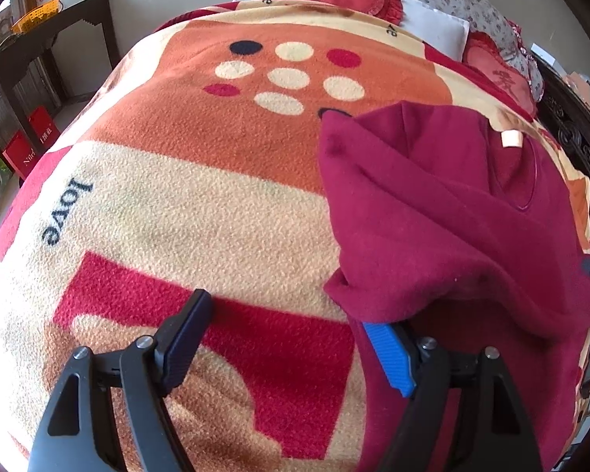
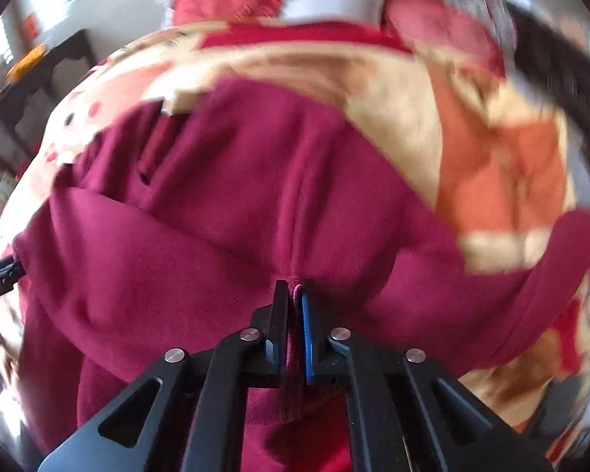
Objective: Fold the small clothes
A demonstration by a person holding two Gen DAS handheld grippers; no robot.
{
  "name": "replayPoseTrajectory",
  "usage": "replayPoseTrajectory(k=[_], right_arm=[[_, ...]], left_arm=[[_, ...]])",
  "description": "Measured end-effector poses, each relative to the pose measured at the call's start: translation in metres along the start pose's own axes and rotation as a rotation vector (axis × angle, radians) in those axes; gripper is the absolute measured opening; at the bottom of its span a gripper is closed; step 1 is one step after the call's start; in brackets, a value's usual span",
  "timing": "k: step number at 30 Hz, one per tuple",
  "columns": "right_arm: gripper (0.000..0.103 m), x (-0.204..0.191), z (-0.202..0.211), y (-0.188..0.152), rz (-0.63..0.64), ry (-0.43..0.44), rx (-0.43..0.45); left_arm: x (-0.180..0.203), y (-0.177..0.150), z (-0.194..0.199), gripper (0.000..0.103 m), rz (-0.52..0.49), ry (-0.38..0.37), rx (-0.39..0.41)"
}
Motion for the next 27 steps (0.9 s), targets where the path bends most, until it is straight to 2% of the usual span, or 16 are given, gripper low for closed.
replayPoseTrajectory(k=[3, 5, 7, 10, 11, 13, 17, 18, 20, 24, 27], right_arm=[[0.0, 0.008, 0.044, 0.021, -0.019, -0.04, 0.165], [0.0, 0.015, 0.045, 0.028, -0.019, -0.091, 0.186], [0.0, 0.024, 0.025, 0.031, -0.042, -0.127, 0.164], [0.0, 0.038, -0.016, 0.023, -0.113, -0.136, 0.025], [0.0, 0.04, -0.018, 0.017, -0.146, -0.121, 0.009], [0.0, 0.04, -0.006, 0.012, -0.194, -0.073, 0.058], [0.004, 0.023, 0.02, 0.004, -0.187, -0.008, 0.133], [0.005, 0.014, 0.021, 0.003, -0.184, 0.042, 0.134], [0.006, -0.003, 0.004, -0.001, -0.172, 0.13, 0.069], [0.006, -0.012, -0.039, -0.013, -0.17, 0.119, -0.046], [0.006, -0.007, -0.026, -0.013, -0.188, 0.172, -0.031]], left_arm=[[0.001, -0.003, 0.002, 0.082, 0.007, -0.005, 0.006], [0.003, -0.007, 0.004, 0.082, 0.007, -0.009, 0.009], [0.006, -0.011, 0.008, 0.082, -0.001, -0.01, 0.011], [0.008, -0.014, 0.021, 0.082, -0.01, -0.016, 0.025], [0.008, -0.014, 0.026, 0.082, -0.013, -0.019, 0.033], [0.008, -0.012, 0.041, 0.082, -0.015, -0.02, 0.075], [0.013, 0.001, 0.057, 0.082, -0.022, -0.011, 0.131], [0.018, 0.004, 0.056, 0.082, -0.027, -0.01, 0.133], [0.027, 0.009, 0.048, 0.082, -0.042, -0.009, 0.118], [0.047, 0.013, 0.009, 0.082, -0.088, 0.031, 0.035], [0.052, 0.011, -0.008, 0.082, -0.115, 0.05, 0.006]])
Point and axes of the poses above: each gripper's, at about its wrist camera, not at the fingertips, and z roughly against the way its jaws point, x to its right, y to its top, the point moved 10 cm from there along -z, roughly the way its jaws point, and after that the axes turned 14 degrees about -x, right-handed, at the moved point
